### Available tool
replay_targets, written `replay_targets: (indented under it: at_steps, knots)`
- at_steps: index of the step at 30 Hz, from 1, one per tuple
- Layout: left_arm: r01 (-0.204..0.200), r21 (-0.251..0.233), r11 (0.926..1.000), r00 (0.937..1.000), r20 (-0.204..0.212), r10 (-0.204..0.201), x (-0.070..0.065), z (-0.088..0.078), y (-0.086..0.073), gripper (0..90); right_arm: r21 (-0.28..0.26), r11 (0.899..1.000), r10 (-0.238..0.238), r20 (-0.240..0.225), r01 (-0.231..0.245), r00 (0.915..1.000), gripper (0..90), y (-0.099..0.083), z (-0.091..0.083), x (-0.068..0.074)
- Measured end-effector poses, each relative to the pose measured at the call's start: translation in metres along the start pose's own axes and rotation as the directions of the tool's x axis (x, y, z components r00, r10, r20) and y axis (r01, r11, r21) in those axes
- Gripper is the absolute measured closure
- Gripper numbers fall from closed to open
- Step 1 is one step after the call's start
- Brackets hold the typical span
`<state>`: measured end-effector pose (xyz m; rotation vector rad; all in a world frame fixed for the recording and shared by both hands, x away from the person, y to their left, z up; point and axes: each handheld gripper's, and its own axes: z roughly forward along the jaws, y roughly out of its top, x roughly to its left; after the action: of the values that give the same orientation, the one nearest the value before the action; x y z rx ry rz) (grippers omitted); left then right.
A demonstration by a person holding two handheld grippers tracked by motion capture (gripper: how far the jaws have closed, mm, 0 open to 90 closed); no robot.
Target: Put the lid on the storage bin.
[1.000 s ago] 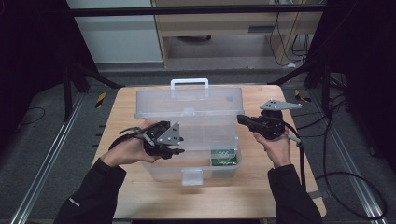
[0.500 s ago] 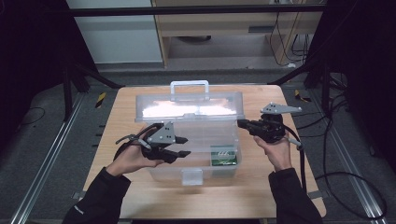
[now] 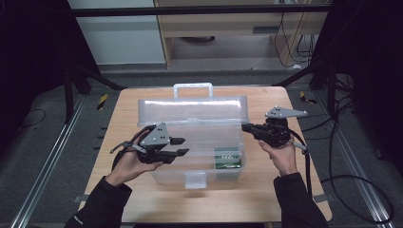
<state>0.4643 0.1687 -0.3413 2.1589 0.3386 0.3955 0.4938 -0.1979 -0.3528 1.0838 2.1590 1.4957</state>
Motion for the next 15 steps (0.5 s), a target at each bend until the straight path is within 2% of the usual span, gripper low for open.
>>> replay_targets:
  at_steps: [2, 8, 10, 14, 15]
  knots:
    - [0.048, -0.015, 0.9987, 0.9984, -0.028, -0.049, 0.002, -0.007, -0.003, 71.2, -0.003, 1.000, 0.000, -0.001, 0.000, 1.0000, 90.0, 0.000, 0.000, 0.000]
    - [0.122, -0.026, 0.9922, 0.9877, -0.095, -0.124, 0.005, -0.018, -0.011, 83.8, 0.002, 1.000, -0.002, -0.003, 0.002, 1.0000, 90.0, -0.001, 0.000, 0.000]
    - [0.127, -0.022, 0.9916, 0.9830, -0.130, -0.129, 0.004, -0.023, -0.014, 87.2, 0.002, 1.000, -0.003, -0.004, 0.003, 1.0000, 90.0, -0.001, 0.000, 0.000]
    - [0.141, -0.021, 0.9898, 0.9760, -0.165, -0.142, 0.004, -0.030, -0.019, 89.4, 0.005, 1.000, 0.000, -0.003, 0.000, 1.0000, 90.0, -0.003, 0.000, 0.000]
    - [0.148, -0.024, 0.9886, 0.9754, -0.161, -0.150, 0.005, -0.032, -0.020, 89.4, 0.006, 1.000, 0.001, -0.003, -0.001, 1.0000, 90.0, -0.003, 0.001, 0.000]
